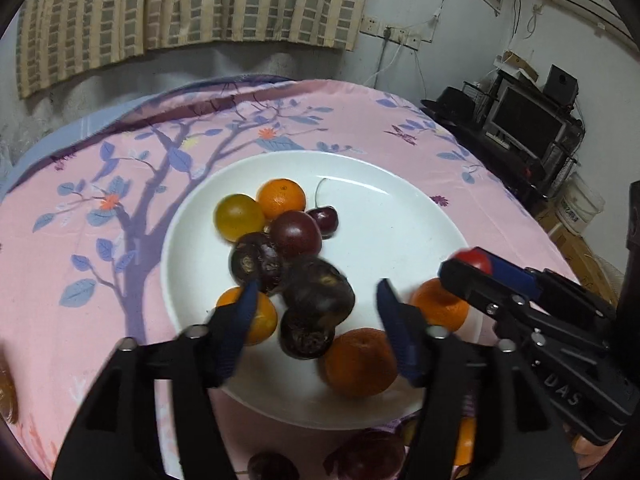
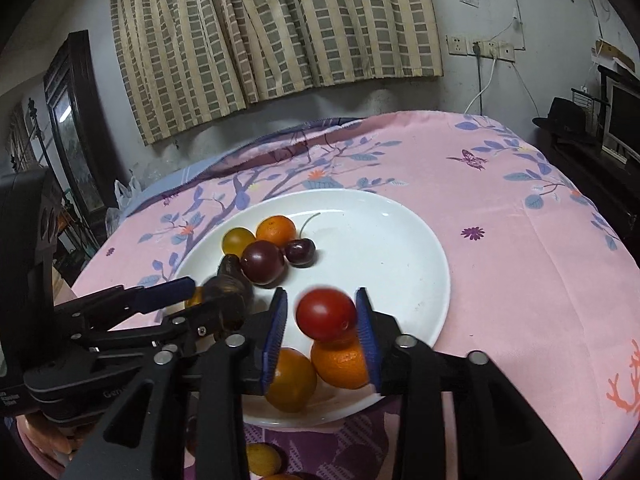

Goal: Organize fruits
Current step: 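Release the red tomato onto the plate with the right tool while the left tool releases the mangosteen, then grasp a mandarin with the right tool while the left tool grasps a dark cherry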

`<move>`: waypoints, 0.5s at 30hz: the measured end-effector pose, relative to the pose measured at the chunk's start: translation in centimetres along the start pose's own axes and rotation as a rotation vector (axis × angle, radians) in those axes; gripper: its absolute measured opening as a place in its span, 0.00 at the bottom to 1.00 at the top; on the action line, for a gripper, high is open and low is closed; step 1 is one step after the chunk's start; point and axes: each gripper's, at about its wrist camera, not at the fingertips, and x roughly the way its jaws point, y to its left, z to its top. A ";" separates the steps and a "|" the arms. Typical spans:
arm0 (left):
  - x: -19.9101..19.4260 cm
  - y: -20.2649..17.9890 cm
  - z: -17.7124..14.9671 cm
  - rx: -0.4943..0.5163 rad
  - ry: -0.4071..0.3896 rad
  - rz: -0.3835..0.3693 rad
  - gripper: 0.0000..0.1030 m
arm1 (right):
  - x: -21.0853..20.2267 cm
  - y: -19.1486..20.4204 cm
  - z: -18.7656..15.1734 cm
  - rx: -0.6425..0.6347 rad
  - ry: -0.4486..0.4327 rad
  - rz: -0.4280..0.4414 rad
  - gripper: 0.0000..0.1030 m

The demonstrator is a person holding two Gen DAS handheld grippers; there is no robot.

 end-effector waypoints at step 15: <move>-8.2 5.5 -6.1 -0.105 -0.062 0.141 0.90 | -5.8 1.5 -4.1 -0.054 0.049 0.044 0.51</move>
